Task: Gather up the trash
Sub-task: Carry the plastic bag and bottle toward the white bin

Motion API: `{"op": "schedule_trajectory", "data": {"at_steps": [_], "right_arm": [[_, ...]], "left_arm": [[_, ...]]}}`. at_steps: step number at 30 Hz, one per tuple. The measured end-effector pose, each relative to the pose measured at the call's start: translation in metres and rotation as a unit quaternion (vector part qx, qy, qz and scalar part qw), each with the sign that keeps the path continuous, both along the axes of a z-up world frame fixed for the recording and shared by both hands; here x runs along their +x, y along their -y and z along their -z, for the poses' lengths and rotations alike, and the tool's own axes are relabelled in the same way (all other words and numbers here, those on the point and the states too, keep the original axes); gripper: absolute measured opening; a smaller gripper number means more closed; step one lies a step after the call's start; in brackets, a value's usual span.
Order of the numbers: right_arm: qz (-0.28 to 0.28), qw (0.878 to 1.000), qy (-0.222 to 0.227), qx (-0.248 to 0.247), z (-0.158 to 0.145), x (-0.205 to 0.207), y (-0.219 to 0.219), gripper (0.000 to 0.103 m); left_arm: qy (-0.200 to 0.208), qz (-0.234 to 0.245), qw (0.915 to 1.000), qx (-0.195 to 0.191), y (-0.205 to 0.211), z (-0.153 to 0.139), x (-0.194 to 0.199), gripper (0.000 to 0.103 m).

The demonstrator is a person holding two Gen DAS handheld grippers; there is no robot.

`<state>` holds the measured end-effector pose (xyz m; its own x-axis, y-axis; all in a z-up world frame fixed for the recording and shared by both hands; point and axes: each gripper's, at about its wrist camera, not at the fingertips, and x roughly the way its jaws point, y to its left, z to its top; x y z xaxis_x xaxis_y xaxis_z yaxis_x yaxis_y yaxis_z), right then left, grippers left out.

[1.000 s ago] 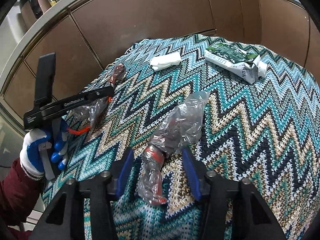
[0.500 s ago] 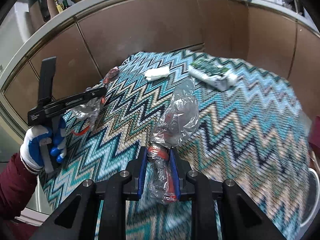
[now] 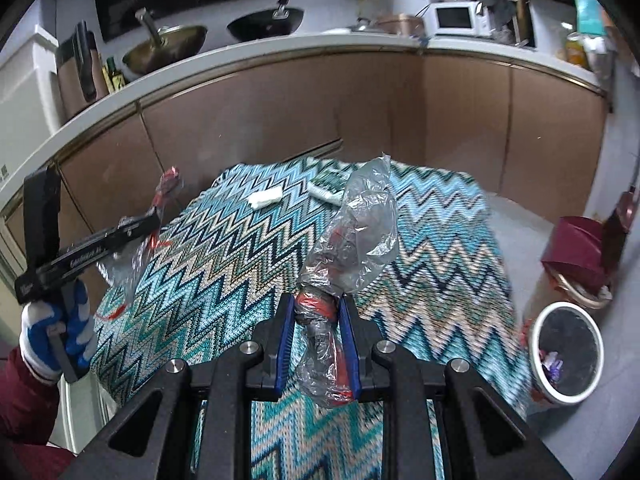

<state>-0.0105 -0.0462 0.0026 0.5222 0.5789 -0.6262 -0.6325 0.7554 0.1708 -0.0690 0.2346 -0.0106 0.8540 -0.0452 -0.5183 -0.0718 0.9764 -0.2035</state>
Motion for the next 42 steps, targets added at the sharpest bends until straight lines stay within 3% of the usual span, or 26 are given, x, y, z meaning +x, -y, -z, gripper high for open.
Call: {"op": "schedule_trajectory", "data": {"at_steps": [10, 20, 32, 37, 42], "right_arm": [[0.064, 0.997, 0.04, 0.0, -0.012, -0.016, 0.057, 0.021], [0.13, 0.99, 0.06, 0.007, -0.005, -0.005, 0.117, 0.021], [0.233, 0.972, 0.035, 0.014, 0.02, 0.053, 0.217, 0.021], [0.278, 0.961, 0.006, 0.012, 0.049, 0.092, 0.257, 0.021], [0.308, 0.951, -0.03, 0.01, 0.085, 0.135, 0.289, 0.021]], "left_arm": [[0.003, 0.064, 0.9977, 0.021, 0.067, -0.018, -0.008, 0.008], [-0.034, 0.141, 0.9879, 0.053, 0.156, -0.02, 0.036, 0.008], [-0.067, 0.28, 0.955, 0.073, 0.303, -0.015, 0.14, 0.008], [-0.094, 0.328, 0.9353, 0.095, 0.378, 0.008, 0.197, 0.008], [-0.137, 0.347, 0.9223, 0.1, 0.431, 0.046, 0.263, 0.008]]}}
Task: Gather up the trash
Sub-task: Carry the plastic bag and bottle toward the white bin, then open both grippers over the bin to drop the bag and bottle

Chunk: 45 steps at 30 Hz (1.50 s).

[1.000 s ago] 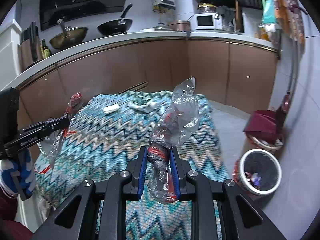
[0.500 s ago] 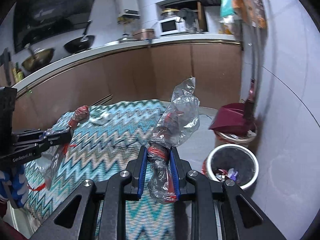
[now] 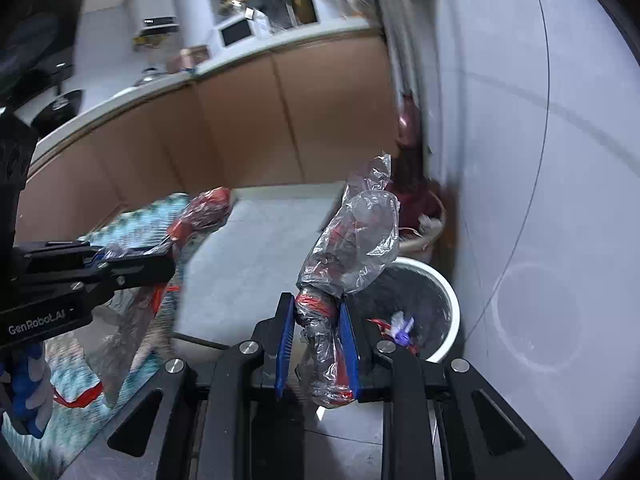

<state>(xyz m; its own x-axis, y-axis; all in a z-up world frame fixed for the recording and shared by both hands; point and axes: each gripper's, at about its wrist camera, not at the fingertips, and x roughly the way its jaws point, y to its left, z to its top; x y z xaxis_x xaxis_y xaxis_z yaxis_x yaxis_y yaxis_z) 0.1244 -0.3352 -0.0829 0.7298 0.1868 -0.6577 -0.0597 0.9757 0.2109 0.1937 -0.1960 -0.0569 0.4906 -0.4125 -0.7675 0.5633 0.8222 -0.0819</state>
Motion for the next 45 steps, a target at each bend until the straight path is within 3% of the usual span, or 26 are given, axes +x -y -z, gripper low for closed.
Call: {"op": "schedule_trajectory", "data": {"at_steps": [8, 16, 19, 20, 23, 28, 34, 42, 45], "right_arm": [[0.02, 0.998, -0.054, -0.002, 0.054, 0.065, 0.027, 0.022], [0.034, 0.995, -0.095, -0.012, 0.097, 0.117, 0.049, 0.024], [0.039, 0.994, -0.102, -0.015, 0.104, 0.12, 0.053, 0.038], [0.04, 0.994, -0.105, -0.017, 0.107, 0.121, 0.054, 0.043], [0.046, 0.993, -0.11, -0.022, 0.111, 0.118, 0.057, 0.046], [0.062, 0.992, -0.109, -0.018, 0.108, 0.103, 0.065, 0.047], [0.069, 0.993, -0.09, -0.014, 0.084, 0.084, 0.06, 0.05], [0.06, 0.997, -0.028, -0.035, 0.016, 0.038, 0.024, 0.061], [0.055, 0.998, 0.0, -0.042, -0.014, 0.015, 0.009, 0.067]], "left_arm": [[-0.064, 0.008, 0.9979, 0.006, 0.054, 0.06, 0.092, 0.01], [-0.1, -0.003, 0.9949, 0.013, 0.082, 0.105, 0.143, 0.013], [-0.109, -0.012, 0.994, 0.004, 0.085, 0.115, 0.155, 0.029], [-0.109, -0.016, 0.9939, -0.001, 0.085, 0.116, 0.158, 0.04], [-0.114, -0.018, 0.9932, -0.016, 0.086, 0.117, 0.163, 0.045], [-0.11, -0.02, 0.9931, -0.034, 0.085, 0.107, 0.156, 0.045], [-0.071, -0.026, 0.9964, -0.038, 0.071, 0.069, 0.124, 0.045], [0.018, -0.06, 0.9971, -0.042, 0.03, 0.004, 0.057, 0.045], [0.057, -0.077, 0.9947, -0.037, 0.011, -0.018, 0.026, 0.051]]}}
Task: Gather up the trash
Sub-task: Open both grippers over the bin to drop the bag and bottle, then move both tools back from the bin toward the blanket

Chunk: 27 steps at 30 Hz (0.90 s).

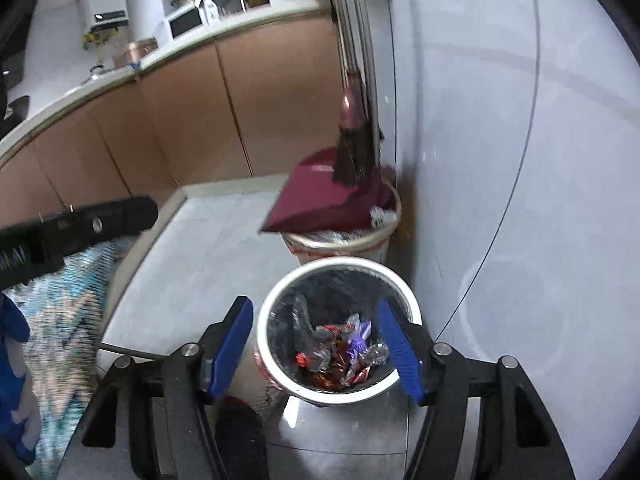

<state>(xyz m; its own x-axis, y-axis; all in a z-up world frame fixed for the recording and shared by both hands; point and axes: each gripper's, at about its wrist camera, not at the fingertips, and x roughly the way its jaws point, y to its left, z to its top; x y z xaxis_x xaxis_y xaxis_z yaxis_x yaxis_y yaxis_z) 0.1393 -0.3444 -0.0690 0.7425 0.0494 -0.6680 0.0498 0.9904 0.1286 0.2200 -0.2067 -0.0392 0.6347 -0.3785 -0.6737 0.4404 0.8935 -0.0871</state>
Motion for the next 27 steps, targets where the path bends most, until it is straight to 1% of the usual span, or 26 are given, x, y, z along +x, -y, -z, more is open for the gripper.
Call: {"op": "schedule_trajectory", "data": {"at_steps": [3, 8, 9, 14, 18, 20, 27], "right_arm": [[-0.006, 1.0, 0.022, -0.011, -0.023, -0.02, -0.015, 0.072], [-0.025, 0.998, 0.059, -0.018, -0.061, -0.056, -0.043, 0.08], [-0.027, 0.997, 0.063, -0.019, -0.064, -0.06, -0.046, 0.08], [-0.047, 0.995, 0.089, -0.03, -0.089, -0.083, -0.07, 0.081], [-0.059, 0.992, 0.106, -0.04, -0.105, -0.102, -0.09, 0.082], [-0.062, 0.991, 0.112, -0.049, -0.111, -0.111, -0.099, 0.089], [-0.076, 0.983, 0.144, -0.085, -0.13, -0.143, -0.135, 0.097]], "left_arm": [[0.033, -0.018, 0.9993, 0.002, -0.02, -0.019, -0.029, 0.058], [0.079, -0.044, 0.9959, 0.003, -0.056, -0.049, -0.076, 0.063], [0.091, -0.051, 0.9946, 0.002, -0.066, -0.055, -0.087, 0.064], [0.121, -0.078, 0.9896, 0.003, -0.104, -0.075, -0.126, 0.066], [0.13, -0.097, 0.9868, -0.005, -0.134, -0.083, -0.15, 0.066], [0.136, -0.109, 0.9847, -0.005, -0.149, -0.085, -0.163, 0.066], [0.162, -0.152, 0.9751, 0.004, -0.199, -0.085, -0.203, 0.067]]}}
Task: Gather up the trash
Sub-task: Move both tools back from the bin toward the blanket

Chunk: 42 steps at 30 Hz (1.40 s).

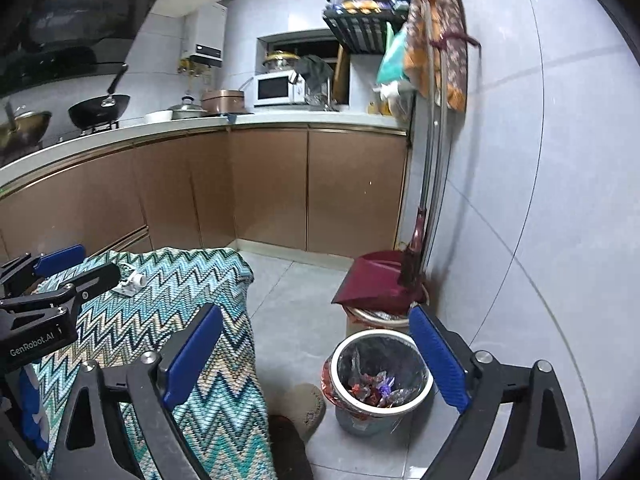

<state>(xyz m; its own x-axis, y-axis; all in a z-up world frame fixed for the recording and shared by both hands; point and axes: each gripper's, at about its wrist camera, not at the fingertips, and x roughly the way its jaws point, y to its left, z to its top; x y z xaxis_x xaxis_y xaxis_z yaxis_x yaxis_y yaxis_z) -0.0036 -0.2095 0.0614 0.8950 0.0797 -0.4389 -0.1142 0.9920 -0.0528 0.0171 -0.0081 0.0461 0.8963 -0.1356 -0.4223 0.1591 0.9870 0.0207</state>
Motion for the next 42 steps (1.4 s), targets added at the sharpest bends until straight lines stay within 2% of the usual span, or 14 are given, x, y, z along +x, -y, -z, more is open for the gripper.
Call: {"op": "schedule_trajectory", "data": {"at_steps": [7, 14, 26, 31, 36, 42], "right_arm": [[-0.018, 0.999, 0.024, -0.027, -0.012, -0.025, -0.029, 0.103], [-0.033, 0.998, 0.042, -0.043, -0.02, -0.043, -0.047, 0.103], [-0.058, 0.996, 0.059, -0.045, -0.024, -0.055, -0.068, 0.103], [-0.091, 0.995, 0.036, -0.024, -0.02, -0.04, -0.076, 0.103], [-0.115, 0.993, -0.01, -0.028, -0.001, -0.01, -0.093, 0.103], [-0.175, 0.983, -0.056, -0.025, 0.021, 0.031, -0.129, 0.103]], "left_arm": [[0.028, -0.021, 0.9993, -0.011, -0.035, -0.008, -0.033, 0.067], [0.029, -0.04, 0.9987, -0.013, -0.057, -0.01, -0.054, 0.072], [0.025, -0.056, 0.9978, -0.027, -0.08, -0.008, -0.068, 0.073], [0.004, -0.081, 0.9961, -0.035, -0.107, 0.008, -0.061, 0.073], [-0.029, -0.109, 0.993, -0.036, -0.143, 0.032, -0.047, 0.073], [-0.083, -0.151, 0.9832, -0.061, -0.213, 0.074, -0.025, 0.073]]}}
